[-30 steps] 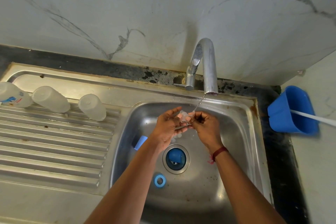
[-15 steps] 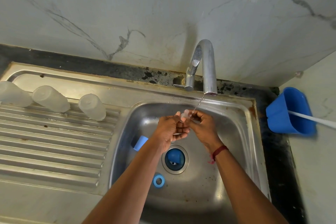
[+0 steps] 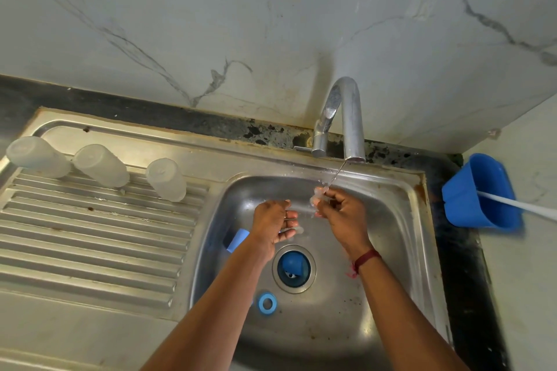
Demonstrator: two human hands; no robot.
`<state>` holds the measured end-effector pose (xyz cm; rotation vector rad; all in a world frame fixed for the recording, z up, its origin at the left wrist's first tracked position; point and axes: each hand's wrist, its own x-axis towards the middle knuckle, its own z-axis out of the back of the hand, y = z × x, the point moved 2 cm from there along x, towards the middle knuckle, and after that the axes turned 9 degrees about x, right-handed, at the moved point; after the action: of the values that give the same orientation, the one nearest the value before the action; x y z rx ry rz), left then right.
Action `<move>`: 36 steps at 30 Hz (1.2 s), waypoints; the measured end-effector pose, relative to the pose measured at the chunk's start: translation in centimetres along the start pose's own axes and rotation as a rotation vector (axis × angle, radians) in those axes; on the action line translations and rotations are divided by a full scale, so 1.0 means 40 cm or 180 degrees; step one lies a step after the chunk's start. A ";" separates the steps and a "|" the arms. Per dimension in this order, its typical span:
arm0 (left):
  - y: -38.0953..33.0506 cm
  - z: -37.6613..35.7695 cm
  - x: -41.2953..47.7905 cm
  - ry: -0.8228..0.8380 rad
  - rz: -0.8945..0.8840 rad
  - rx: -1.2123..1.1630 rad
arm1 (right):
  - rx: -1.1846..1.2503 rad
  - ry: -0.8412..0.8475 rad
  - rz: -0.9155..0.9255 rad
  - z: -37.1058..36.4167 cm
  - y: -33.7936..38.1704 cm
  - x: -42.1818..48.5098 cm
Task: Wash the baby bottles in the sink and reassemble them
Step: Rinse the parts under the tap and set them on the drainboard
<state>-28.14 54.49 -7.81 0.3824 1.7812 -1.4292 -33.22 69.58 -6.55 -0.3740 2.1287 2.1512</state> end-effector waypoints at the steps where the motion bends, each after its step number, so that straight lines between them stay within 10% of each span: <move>1: -0.003 0.000 -0.005 0.0041 -0.0035 0.0008 | 0.0291 0.0018 -0.0117 -0.003 0.000 -0.006; 9: 0.013 0.022 -0.045 0.0267 -0.0209 0.0361 | 0.0850 0.0033 -0.0687 0.006 -0.003 -0.044; 15: 0.064 0.082 -0.061 -0.0101 -0.0238 0.0967 | -0.0141 -0.0066 -0.0514 0.028 -0.021 -0.100; 20: 0.097 0.141 -0.093 -0.0488 -0.0473 0.1899 | 0.0587 0.0026 -0.0626 0.025 -0.009 -0.148; 25: 0.122 0.173 -0.157 -0.0545 -0.1182 0.3088 | -0.0313 -0.0135 -0.0233 0.012 -0.013 -0.197; 36: 0.123 0.233 -0.266 -0.0598 -0.1047 0.2874 | -0.0529 0.0232 -0.0116 -0.044 -0.009 -0.277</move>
<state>-14.44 50.05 -3.66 0.3929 0.9853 -2.3842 -22.24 69.00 -4.27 -0.5081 1.9670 2.3353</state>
